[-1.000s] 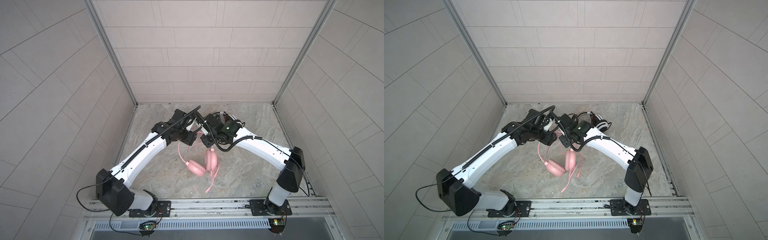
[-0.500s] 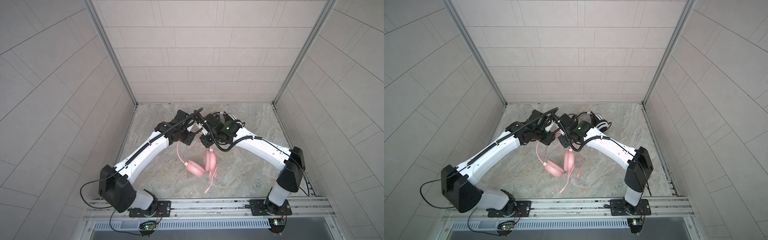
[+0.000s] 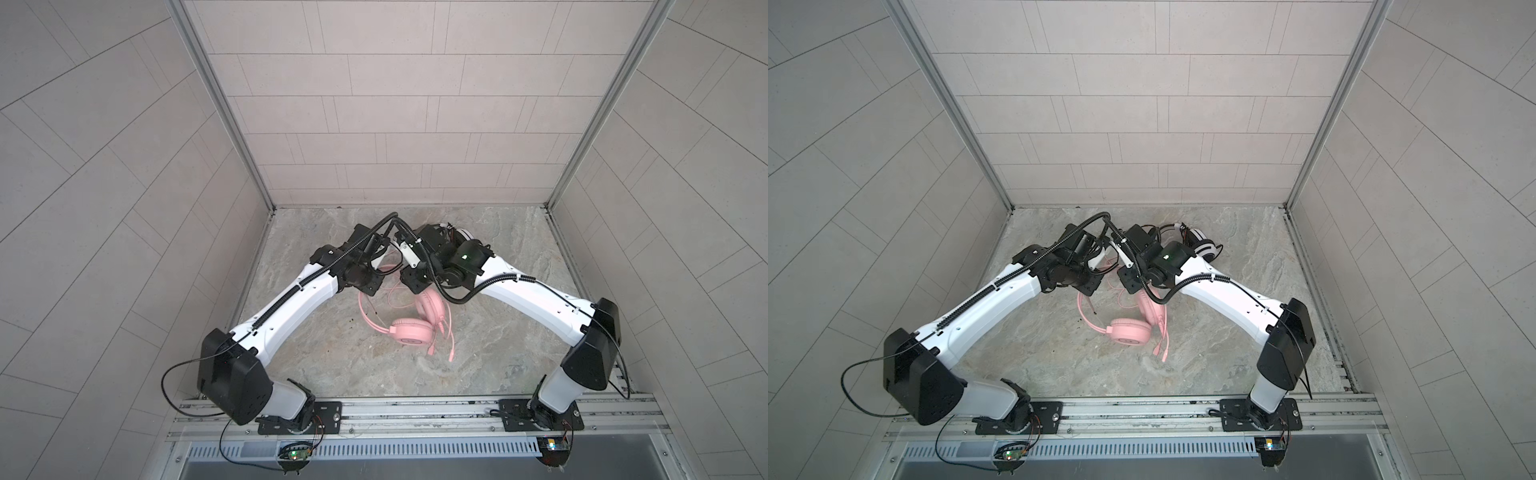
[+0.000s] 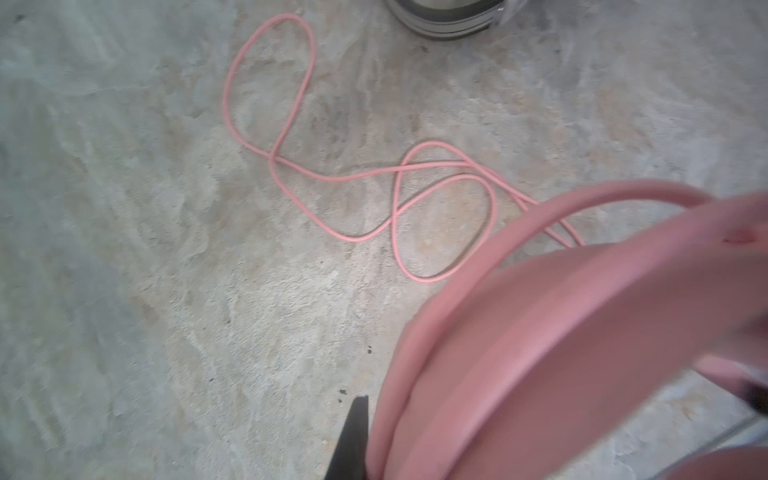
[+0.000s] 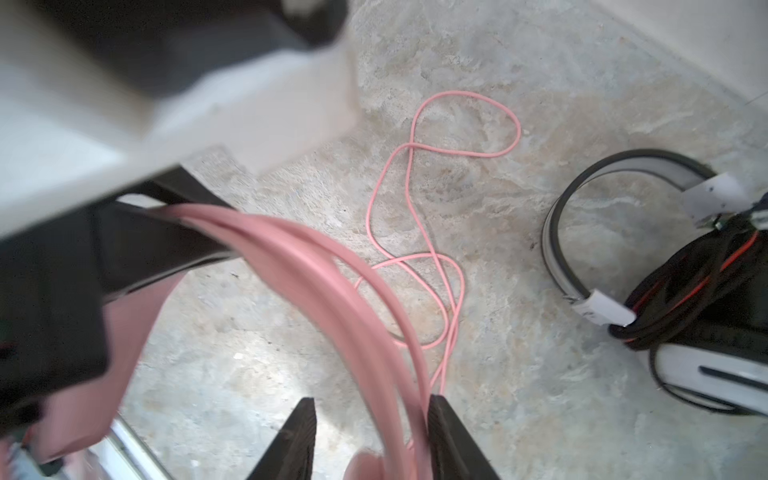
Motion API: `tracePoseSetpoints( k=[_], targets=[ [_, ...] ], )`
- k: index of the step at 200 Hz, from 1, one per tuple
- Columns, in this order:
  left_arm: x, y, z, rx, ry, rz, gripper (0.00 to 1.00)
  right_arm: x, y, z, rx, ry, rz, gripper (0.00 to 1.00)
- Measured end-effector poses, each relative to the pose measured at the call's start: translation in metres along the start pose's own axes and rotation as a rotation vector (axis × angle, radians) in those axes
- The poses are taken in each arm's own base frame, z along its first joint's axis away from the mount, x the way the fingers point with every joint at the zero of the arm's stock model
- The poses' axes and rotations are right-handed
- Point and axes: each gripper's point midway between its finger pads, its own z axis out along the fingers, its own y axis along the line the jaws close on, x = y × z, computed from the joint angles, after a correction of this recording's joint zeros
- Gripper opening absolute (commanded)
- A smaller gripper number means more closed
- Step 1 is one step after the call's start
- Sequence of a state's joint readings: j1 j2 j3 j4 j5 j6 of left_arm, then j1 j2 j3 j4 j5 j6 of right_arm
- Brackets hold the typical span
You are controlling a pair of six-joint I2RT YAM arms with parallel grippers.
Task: Wrap the headphones
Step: 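Release the headband with the right gripper and reach down toward the pink cable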
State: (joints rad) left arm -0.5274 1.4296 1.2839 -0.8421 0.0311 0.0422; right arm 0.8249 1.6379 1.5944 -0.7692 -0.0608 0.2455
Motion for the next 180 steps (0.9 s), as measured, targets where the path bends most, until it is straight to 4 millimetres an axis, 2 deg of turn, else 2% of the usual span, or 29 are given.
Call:
tracePoseSetpoints(
  k=[22,40,65,82,97,113,126,148,180],
  targets=[
    [0.003,0.013,0.001,-0.043,0.008,-0.02,0.0,0.0,-0.004,-0.021,-0.005,-0.041,0.007,0.6],
    [0.005,0.024,-0.002,-0.048,-0.001,-0.056,0.0,0.003,-0.021,-0.042,0.013,-0.081,0.039,0.64],
    [0.003,0.038,-0.015,-0.018,-0.043,-0.143,0.0,0.013,-0.064,-0.068,0.071,-0.149,0.135,0.67],
    [-0.001,0.05,-0.026,-0.002,-0.092,-0.214,0.0,0.028,-0.097,-0.074,0.108,-0.175,0.229,0.68],
    [-0.007,0.058,-0.041,0.003,-0.157,-0.261,0.0,0.045,-0.122,-0.068,0.125,-0.176,0.312,0.68],
    [-0.015,0.06,-0.058,0.019,-0.217,-0.286,0.0,0.066,-0.13,-0.05,0.111,-0.143,0.358,0.69],
    [-0.022,0.061,-0.073,0.034,-0.262,-0.299,0.0,0.081,-0.124,-0.03,0.065,-0.095,0.378,0.76],
    [-0.035,0.062,-0.094,0.063,-0.325,-0.315,0.0,0.097,-0.109,-0.003,-0.029,-0.043,0.417,0.82],
    [-0.044,0.064,-0.11,0.086,-0.368,-0.325,0.0,0.106,-0.085,0.015,-0.153,-0.052,0.424,0.83]
  ],
)
